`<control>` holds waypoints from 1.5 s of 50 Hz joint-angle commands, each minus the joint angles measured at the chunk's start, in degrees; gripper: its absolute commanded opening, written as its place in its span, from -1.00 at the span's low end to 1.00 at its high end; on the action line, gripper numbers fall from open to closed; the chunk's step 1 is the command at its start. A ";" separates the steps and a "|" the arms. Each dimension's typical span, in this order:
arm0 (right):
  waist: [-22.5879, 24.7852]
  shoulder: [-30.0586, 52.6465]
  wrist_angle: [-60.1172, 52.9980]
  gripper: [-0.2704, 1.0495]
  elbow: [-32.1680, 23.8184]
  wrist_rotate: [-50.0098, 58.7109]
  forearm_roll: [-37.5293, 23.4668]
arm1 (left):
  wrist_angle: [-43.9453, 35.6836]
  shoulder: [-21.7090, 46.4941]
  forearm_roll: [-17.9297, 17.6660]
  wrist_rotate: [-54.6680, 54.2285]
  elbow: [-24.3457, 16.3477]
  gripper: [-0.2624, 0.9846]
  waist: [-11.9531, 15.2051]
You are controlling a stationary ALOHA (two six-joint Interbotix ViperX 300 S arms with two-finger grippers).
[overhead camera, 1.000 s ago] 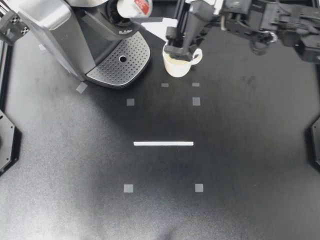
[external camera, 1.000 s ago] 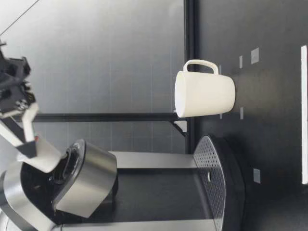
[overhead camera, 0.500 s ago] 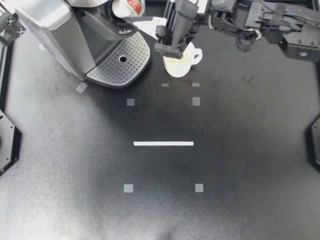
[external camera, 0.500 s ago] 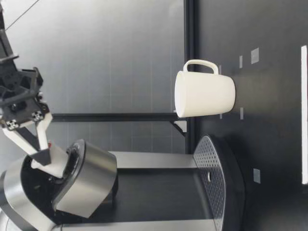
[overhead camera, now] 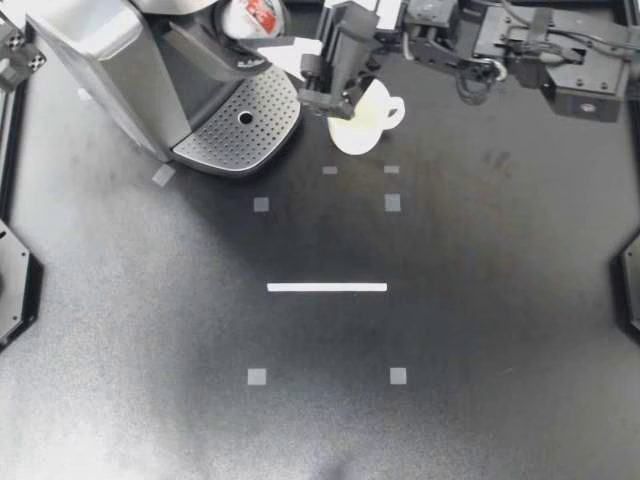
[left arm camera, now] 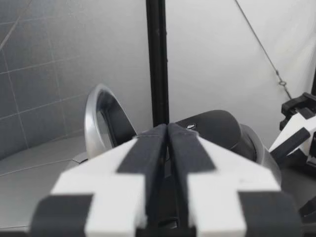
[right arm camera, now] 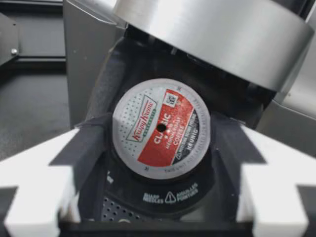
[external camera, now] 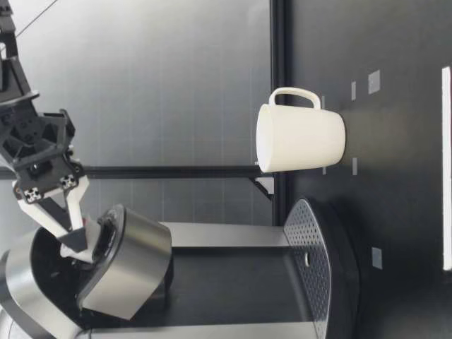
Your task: Place the coffee capsule inside the capsule container, then place the cup onto the center of the cup tray.
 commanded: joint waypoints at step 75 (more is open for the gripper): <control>5.54 -26.28 -28.13 0.15 27.16 2.64 6.42 | 20.13 2.29 7.73 -11.60 6.24 -0.32 5.54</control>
